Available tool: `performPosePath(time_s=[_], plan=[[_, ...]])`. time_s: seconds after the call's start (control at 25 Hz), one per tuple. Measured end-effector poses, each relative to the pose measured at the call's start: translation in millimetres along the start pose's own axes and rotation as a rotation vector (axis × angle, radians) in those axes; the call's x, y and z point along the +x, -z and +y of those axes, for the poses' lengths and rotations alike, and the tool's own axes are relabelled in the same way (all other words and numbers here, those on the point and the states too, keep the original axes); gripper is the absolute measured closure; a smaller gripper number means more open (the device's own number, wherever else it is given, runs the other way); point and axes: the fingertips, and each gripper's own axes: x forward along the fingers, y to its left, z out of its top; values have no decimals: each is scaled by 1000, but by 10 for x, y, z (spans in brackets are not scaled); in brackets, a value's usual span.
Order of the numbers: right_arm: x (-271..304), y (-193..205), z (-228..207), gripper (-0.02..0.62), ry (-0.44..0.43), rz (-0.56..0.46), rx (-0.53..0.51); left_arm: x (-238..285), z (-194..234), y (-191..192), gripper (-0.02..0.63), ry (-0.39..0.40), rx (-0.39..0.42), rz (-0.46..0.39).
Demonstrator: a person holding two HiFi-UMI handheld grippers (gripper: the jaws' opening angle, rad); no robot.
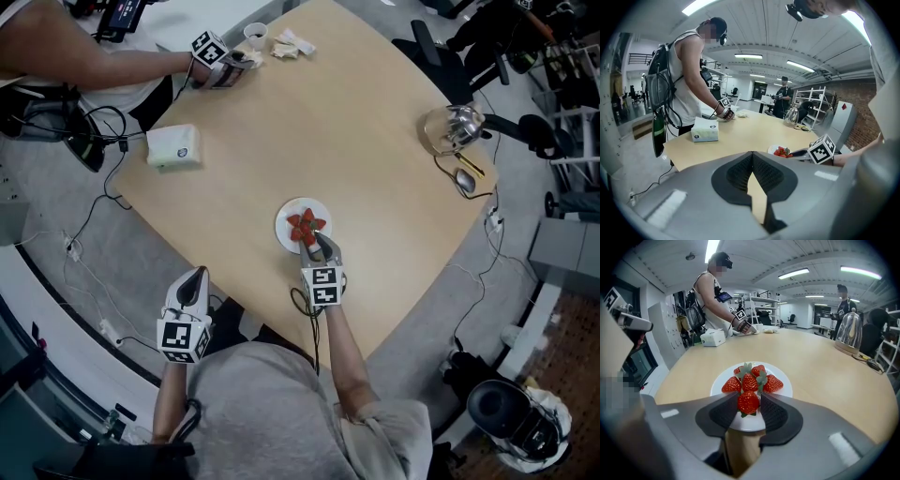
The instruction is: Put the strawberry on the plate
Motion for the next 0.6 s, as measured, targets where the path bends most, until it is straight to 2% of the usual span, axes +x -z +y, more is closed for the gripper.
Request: performPosePath(time_s=[0.4,0.6], plan=[[-7,11,13,436,-9,-9,0,-35,-36,-25,586,1,2,-10],[-46,25,67,373,-26,-3,13,-53,-40,-38,586,3,6,-17]])
